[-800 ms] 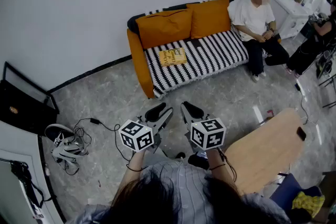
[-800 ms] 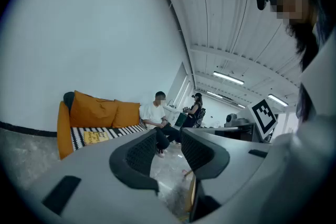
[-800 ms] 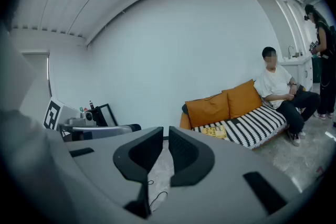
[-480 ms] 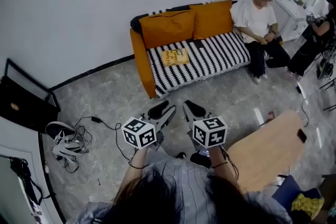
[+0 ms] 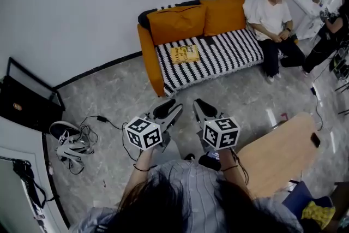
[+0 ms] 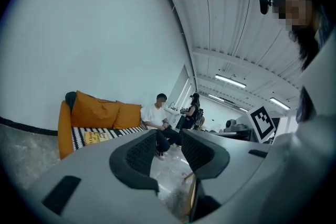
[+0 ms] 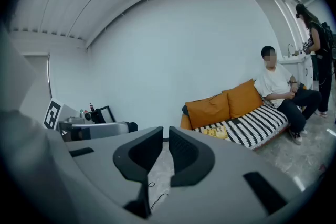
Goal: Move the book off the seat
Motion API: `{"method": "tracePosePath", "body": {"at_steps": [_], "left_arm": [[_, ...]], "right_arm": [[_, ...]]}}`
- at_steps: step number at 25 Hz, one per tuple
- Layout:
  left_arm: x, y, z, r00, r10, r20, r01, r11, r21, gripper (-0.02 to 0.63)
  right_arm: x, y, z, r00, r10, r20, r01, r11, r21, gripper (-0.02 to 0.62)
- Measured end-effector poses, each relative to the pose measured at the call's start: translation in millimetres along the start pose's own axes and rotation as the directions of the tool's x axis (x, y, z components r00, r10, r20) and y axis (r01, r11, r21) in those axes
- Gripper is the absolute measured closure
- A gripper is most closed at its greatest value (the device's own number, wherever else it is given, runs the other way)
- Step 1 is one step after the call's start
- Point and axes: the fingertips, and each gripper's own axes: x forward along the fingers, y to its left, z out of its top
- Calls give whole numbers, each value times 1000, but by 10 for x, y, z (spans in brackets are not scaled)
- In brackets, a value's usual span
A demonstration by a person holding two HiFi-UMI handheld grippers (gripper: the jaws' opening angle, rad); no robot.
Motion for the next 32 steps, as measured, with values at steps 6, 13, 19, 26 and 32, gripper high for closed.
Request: {"method": "tracePosePath", "body": {"at_steps": [6, 13, 19, 26, 32], "left_arm": [[35, 116, -8, 1000, 20, -19, -20, 1000, -5, 449], [238, 286, -12, 998, 11, -54, -11, 1000, -4, 449], [483, 671, 28, 997, 5, -72, -7, 999, -36, 449], [973, 1298, 346, 993, -32, -110, 26, 998, -52, 449], [1216, 1892, 582, 987, -51, -151, 44, 998, -49, 449]], "right_arm": [[54, -82, -23, 1000, -7, -8, 7, 1000, 4, 549], [208, -295, -5, 999, -39, -16, 39, 999, 24, 549], [546, -484, 29, 997, -63, -47, 65, 997, 31, 549], [1187, -776, 233, 991, -107, -86, 113, 991, 67, 549], [1902, -861, 453, 987, -117, -111, 125, 989, 73, 549]]}}
